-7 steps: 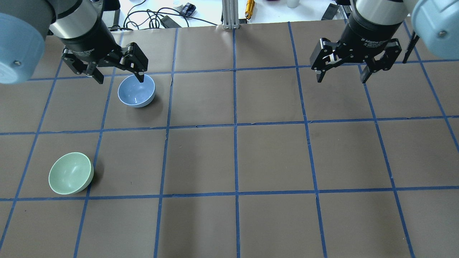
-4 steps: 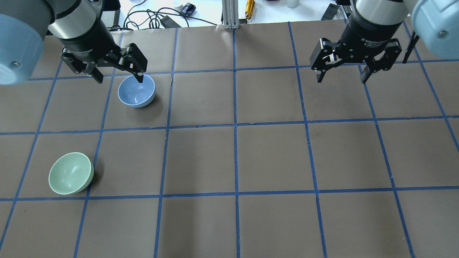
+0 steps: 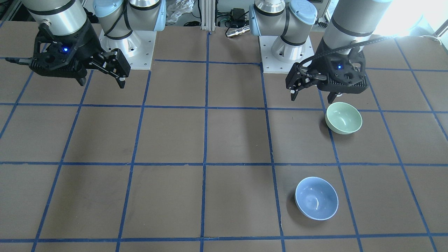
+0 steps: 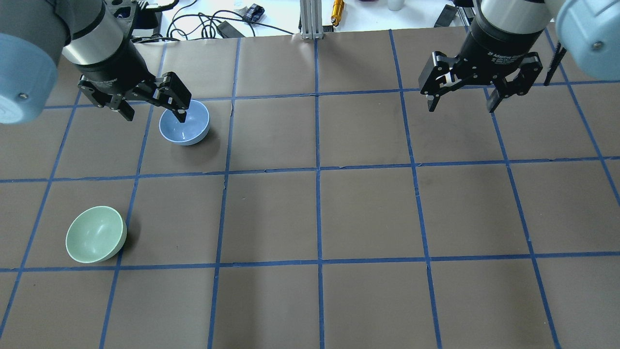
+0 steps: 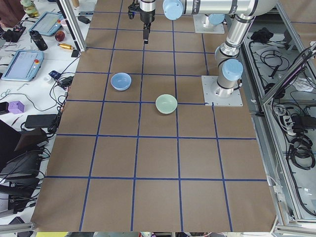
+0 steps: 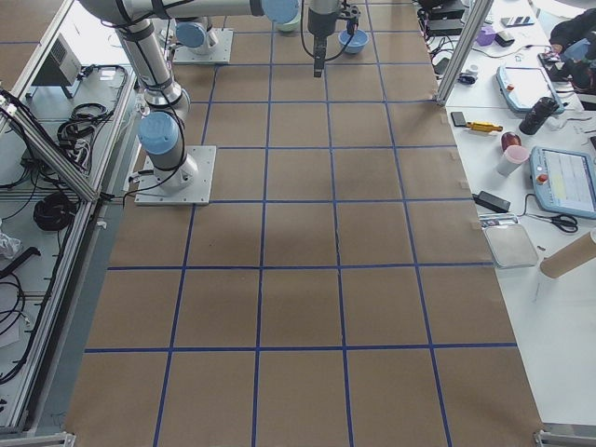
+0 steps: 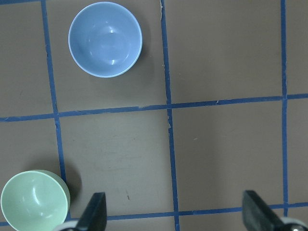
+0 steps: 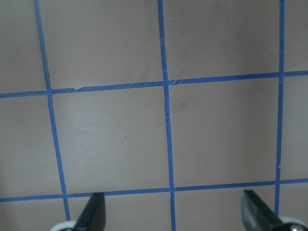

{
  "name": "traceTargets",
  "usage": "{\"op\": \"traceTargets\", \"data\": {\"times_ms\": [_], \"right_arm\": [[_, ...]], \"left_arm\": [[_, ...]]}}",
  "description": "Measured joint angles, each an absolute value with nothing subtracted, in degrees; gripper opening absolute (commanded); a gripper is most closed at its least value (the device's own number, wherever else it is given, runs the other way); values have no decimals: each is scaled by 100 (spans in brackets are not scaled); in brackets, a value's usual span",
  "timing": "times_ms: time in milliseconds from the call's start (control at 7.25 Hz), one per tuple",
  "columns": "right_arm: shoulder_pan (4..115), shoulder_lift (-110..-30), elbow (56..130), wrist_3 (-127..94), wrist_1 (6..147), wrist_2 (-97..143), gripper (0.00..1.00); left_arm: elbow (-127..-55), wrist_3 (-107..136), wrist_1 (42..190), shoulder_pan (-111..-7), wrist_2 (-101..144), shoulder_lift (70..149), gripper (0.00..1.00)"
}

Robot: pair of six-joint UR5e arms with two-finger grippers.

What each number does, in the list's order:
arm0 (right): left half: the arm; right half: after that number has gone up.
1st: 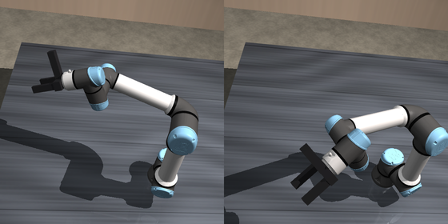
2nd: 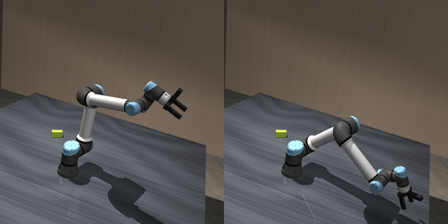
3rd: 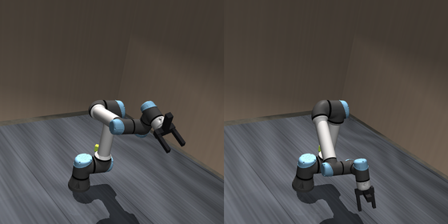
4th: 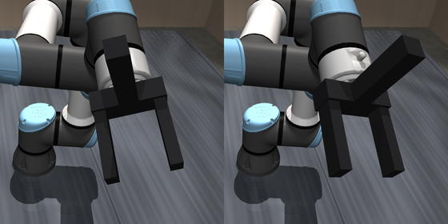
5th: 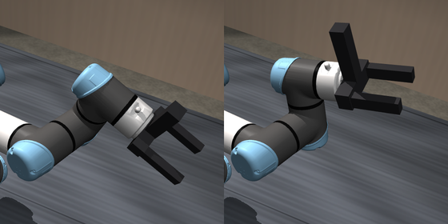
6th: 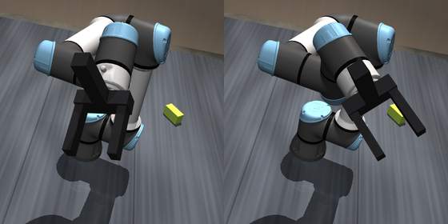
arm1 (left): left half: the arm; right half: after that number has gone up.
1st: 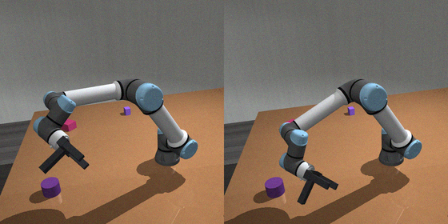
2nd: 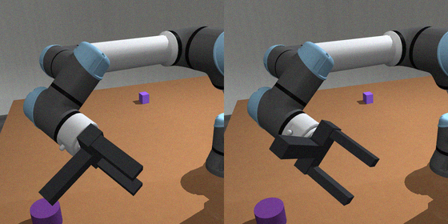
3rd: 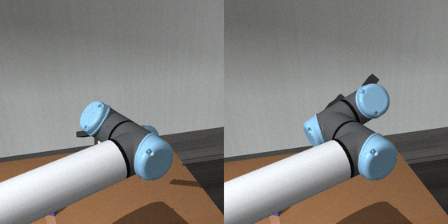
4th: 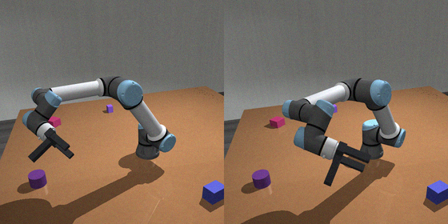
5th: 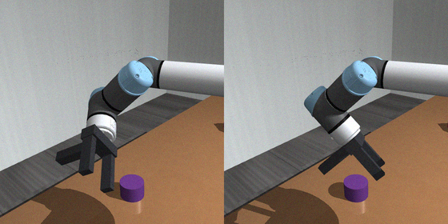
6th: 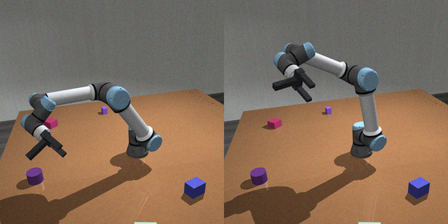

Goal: Stack green bowl on blue bowl
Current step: 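Move the left gripper toward the pale green bowl nearer the robot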

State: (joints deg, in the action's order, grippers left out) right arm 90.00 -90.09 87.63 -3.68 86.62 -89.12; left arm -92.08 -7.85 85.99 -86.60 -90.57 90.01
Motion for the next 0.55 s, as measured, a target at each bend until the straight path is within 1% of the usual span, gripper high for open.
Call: {"op": "traceTargets", "data": {"times_ms": [276, 552], "right_arm": [[9000, -9009, 8763, -369, 8664, -8912, 100], [9000, -9009, 8763, -364, 8660, -8912, 100]], "left_arm": [[-9527, -1222, 8448, -8079, -9020, 9028, 100], [-10130, -2040, 7920, -7416, -9036, 9029, 100]]}}
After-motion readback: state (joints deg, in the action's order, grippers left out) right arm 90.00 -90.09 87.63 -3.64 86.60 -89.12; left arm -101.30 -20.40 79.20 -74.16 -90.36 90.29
